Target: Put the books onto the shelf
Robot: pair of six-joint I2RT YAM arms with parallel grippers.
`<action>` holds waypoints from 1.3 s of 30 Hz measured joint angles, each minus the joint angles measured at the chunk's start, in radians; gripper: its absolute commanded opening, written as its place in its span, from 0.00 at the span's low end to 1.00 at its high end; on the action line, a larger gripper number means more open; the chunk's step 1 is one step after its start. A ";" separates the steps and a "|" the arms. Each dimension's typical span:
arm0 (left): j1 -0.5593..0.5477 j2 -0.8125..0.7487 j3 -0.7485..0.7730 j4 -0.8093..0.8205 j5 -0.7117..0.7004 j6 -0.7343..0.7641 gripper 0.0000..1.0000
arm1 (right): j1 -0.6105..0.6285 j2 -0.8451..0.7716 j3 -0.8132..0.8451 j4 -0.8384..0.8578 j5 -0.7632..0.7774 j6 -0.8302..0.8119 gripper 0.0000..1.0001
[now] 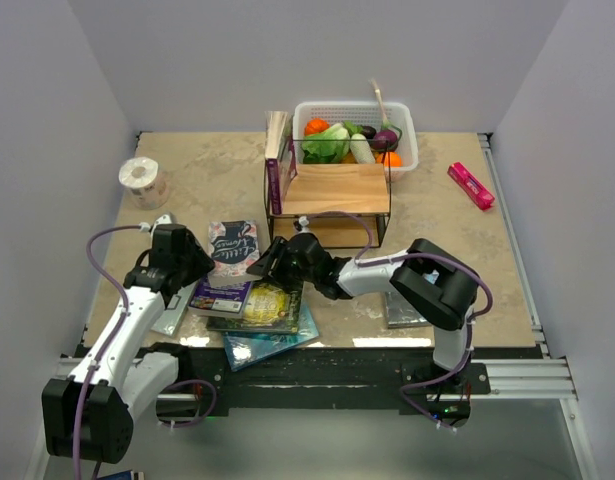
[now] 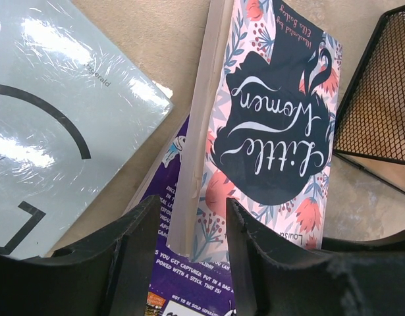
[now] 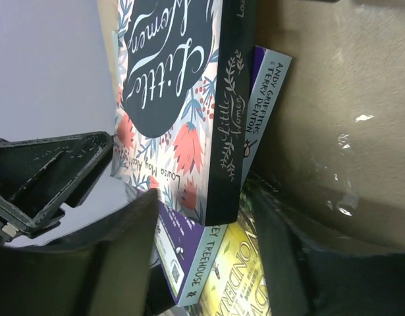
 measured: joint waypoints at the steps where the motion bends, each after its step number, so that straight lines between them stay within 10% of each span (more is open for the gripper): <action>1: 0.000 0.000 0.000 0.000 0.000 0.003 0.49 | 0.000 0.008 0.001 0.009 -0.003 0.001 0.46; 12: 0.000 0.000 0.000 0.001 0.012 0.021 0.49 | 0.001 0.043 -0.004 0.111 -0.026 0.030 0.00; 29: 0.000 -0.051 -0.012 0.048 0.097 0.010 0.47 | 0.151 -0.446 -0.344 -0.068 0.002 -0.013 0.00; 34: 0.000 -0.061 -0.125 0.130 0.206 -0.015 0.47 | 0.187 -0.462 -0.401 -0.088 0.003 -0.019 0.54; 39: 0.000 -0.057 -0.157 0.202 0.268 -0.035 0.47 | 0.199 -0.473 -0.398 -0.150 0.006 -0.045 0.72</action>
